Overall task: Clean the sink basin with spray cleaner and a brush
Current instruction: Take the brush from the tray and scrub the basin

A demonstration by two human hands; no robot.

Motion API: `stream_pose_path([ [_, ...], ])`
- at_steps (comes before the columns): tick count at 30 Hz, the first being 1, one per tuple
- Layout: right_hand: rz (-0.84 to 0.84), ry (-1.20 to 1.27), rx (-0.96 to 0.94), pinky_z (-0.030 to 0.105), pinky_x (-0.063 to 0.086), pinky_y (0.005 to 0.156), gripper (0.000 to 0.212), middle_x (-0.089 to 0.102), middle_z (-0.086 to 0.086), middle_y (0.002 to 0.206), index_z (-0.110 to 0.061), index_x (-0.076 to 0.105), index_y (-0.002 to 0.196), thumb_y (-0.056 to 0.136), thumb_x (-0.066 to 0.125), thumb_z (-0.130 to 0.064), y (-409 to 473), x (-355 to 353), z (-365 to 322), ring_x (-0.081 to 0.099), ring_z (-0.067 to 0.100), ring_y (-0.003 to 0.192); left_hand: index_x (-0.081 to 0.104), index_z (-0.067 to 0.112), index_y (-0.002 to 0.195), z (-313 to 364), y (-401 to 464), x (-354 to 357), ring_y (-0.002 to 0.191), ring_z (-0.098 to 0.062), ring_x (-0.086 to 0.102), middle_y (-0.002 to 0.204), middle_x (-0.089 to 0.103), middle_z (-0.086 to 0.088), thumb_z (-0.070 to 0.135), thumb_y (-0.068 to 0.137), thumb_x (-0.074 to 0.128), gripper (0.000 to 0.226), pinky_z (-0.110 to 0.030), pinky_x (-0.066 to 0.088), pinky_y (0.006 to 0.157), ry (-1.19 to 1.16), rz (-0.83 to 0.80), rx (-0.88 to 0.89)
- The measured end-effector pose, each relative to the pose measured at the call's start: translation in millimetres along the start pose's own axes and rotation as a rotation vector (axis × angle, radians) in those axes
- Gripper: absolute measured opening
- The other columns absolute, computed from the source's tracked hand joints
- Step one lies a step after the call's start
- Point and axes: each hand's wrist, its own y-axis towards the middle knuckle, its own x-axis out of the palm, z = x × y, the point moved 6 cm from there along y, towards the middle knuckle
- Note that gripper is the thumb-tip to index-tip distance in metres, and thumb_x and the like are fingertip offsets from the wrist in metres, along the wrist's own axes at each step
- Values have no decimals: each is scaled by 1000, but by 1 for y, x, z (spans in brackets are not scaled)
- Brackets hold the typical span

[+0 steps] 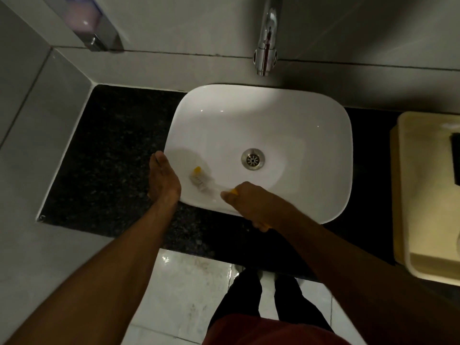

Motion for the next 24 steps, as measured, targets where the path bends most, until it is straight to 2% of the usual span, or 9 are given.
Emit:
stream_pose_path([
  [4, -132, -70, 5, 23, 41, 37, 47, 48, 5, 53, -17, 45, 76, 93, 47, -61, -31, -27, 34, 44, 17, 28, 44, 18, 151, -3, 3, 4, 135, -29, 50, 150, 52, -12, 60, 103, 14, 71, -42, 32, 120, -76, -31, -2],
  [6, -156, -160, 113, 24, 41, 37, 50, 45, 0, 44, -17, 48, 74, 91, 48, -64, -54, -64, 69, 41, 17, 28, 48, 15, 148, -6, 5, 8, 133, -27, 52, 149, 54, -12, 58, 104, 17, 69, -40, 34, 118, -129, -41, 12],
  [9, -141, -338, 323, 30, 44, 46, 54, 50, 7, 55, -13, 62, 98, 89, 49, -65, -93, -138, 120, 45, 21, 41, 48, 9, 148, -10, 11, 13, 136, -26, 50, 150, 51, -15, 52, 106, 19, 66, -34, 32, 119, -168, -60, 41],
  [11, -75, -413, 413, 26, 40, 43, 56, 51, 7, 55, -10, 64, 103, 91, 51, -63, -116, -184, 133, 43, 19, 37, 48, 9, 148, -13, 14, 17, 137, -28, 49, 151, 50, -15, 59, 101, 17, 75, -37, 32, 120, -180, -56, 35],
  [13, 40, -570, 376, 24, 42, 42, 47, 60, 1, 62, -15, 66, 99, 92, 52, -59, -124, -206, 123, 54, 12, 42, 48, 11, 147, -16, 20, 13, 137, -30, 49, 151, 51, -15, 63, 96, 15, 80, -42, 33, 120, -172, -32, 14],
  [16, 61, -795, 288, 26, 51, 60, 39, 66, 1, 78, -20, 65, 98, 95, 50, -57, -129, -196, 112, 65, 14, 68, 50, 13, 146, -17, 22, 15, 134, -32, 51, 149, 53, -14, 68, 92, 12, 86, -46, 36, 118, -166, -42, -11],
  [19, -85, -581, 374, 36, 59, 64, 35, 72, 11, 83, -28, 63, 91, 91, 52, -61, -143, -165, 126, 70, 26, 69, 50, 12, 146, -17, 18, 11, 133, -32, 52, 147, 54, -15, 62, 98, 18, 76, -38, 37, 115, -228, -7, -38],
  [22, -123, -421, 393, 31, 51, 45, 38, 69, 8, 68, -30, 63, 91, 86, 53, -66, -139, -149, 129, 58, 26, 48, 45, 2, 146, -16, 15, 8, 134, -36, 47, 149, 50, -21, 39, 109, 22, 58, -24, 32, 100, -192, -28, -51],
  [24, -136, -419, 340, 31, 51, 50, 47, 70, 13, 73, -29, 62, 97, 82, 50, -73, -124, -133, 119, 59, 25, 52, 47, 3, 147, -6, 8, -1, 136, -31, 47, 151, 49, -16, 41, 109, 25, 58, -13, 29, 109, -229, 5, -17],
])
